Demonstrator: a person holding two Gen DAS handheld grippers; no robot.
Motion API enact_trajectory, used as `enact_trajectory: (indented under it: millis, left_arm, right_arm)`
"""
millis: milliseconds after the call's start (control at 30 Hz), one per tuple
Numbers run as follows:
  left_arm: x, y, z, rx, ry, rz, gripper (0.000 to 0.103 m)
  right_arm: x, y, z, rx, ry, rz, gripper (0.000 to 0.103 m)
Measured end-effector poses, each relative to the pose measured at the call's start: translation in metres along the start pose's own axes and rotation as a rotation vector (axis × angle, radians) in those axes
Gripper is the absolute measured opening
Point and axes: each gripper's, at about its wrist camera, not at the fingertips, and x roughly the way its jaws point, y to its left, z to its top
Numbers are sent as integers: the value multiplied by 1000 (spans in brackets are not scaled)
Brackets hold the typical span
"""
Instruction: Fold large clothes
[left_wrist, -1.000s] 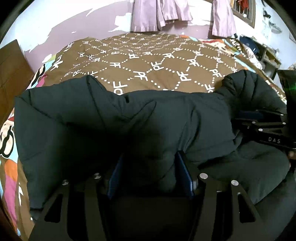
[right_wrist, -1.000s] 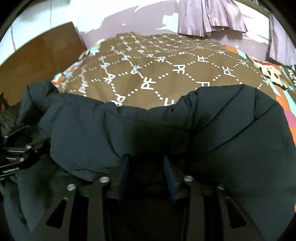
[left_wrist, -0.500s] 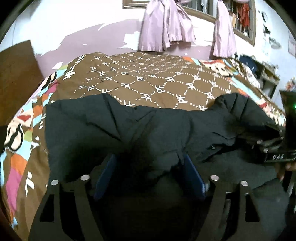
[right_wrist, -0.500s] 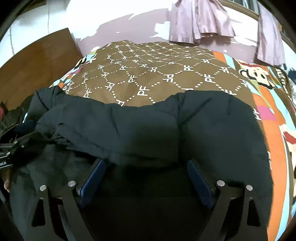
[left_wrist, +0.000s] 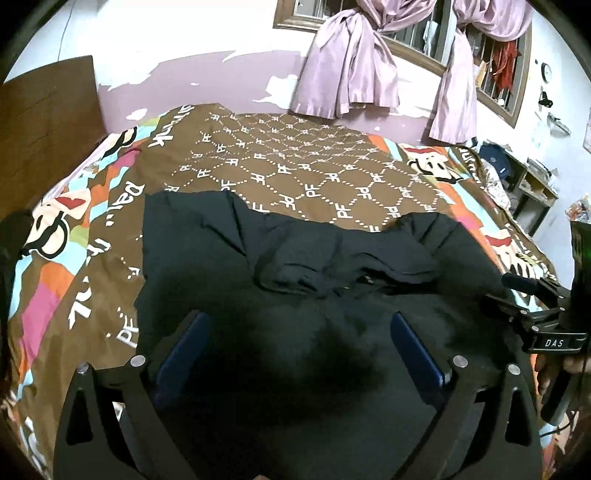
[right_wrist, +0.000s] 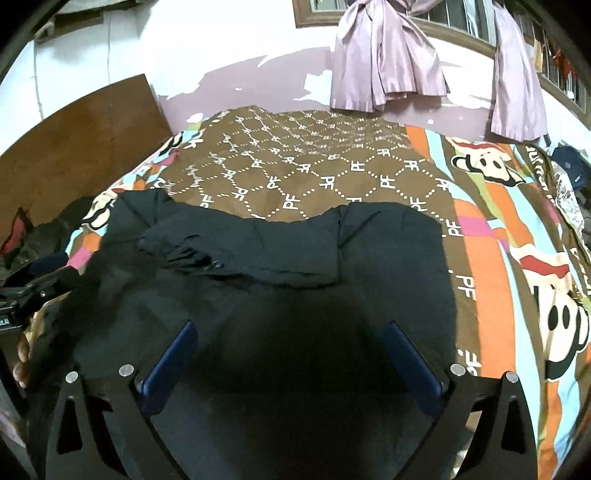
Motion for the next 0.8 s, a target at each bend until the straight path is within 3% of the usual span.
enact_trajectory:
  millis: [267,600,800]
  left_arm:
    - [-58,-24,-12,48,-22,-11,98]
    - [-111,-43,-47,139,75,1,98]
    - [-156,-62,-66,237,31,27,98]
  right_arm:
    - [-58,11,-20,14,2,18,103]
    - [-114,35,-69,-64,81,17,103]
    - [-144,45,-96,-94,103,-8,103]
